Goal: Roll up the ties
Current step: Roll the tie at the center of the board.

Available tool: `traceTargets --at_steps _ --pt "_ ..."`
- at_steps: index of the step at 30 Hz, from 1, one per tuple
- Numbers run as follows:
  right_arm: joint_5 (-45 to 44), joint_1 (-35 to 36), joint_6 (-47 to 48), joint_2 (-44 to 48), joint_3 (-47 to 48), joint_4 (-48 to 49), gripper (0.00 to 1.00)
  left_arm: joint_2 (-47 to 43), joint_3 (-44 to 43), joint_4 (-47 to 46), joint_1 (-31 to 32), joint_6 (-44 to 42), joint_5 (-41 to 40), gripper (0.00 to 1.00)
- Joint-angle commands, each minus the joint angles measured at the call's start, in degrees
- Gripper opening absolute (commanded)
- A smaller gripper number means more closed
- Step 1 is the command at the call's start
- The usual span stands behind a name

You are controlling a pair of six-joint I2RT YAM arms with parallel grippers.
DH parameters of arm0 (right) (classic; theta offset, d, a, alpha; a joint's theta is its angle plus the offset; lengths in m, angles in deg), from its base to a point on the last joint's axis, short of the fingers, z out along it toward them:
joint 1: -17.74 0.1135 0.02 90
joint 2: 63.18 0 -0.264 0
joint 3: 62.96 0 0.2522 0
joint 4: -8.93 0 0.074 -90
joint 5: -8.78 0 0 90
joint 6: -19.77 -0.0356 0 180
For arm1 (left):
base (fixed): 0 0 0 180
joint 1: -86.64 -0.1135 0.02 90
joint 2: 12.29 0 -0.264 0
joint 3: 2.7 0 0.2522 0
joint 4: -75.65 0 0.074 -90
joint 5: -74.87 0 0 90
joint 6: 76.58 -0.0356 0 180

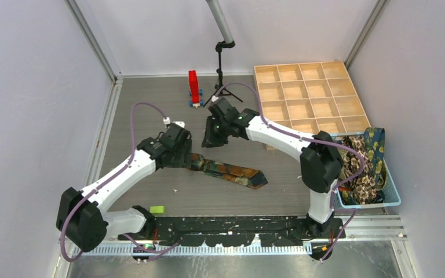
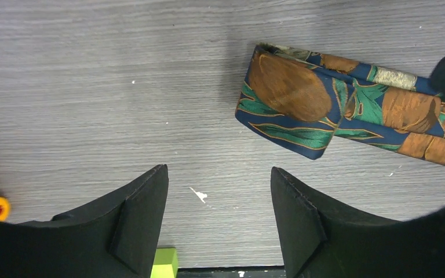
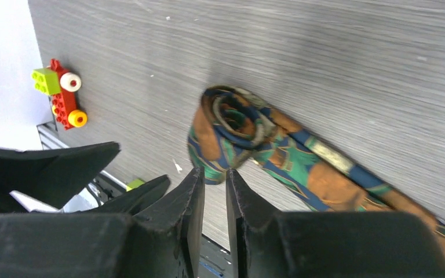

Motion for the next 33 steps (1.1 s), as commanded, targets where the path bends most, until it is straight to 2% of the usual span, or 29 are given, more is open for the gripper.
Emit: traceTargets --at_steps 1,5,13,33 --pt "1.69 2.65 -0.9 -4.41 7.83 0.17 0.26 -2.7 3.97 -8.46 -8.14 -1.23 14.99 0.66" --pt "2.32 3.95 -1.34 -8.29 12.35 -1.13 0.26 -3.1 5.13 -9.78 -13.16 -2.26 18.18 0.66" --pt "3.33 5.24 -1.45 -10.91 12.55 -1.35 0.26 -3.1 7.03 -13.07 -18.79 -2.85 25.12 0.68" --pt "-0.04 5.18 0.23 -9.59 4.04 -0.49 0.24 6.45 6.48 -18.39 -19.62 -3.27 30.9 0.68"
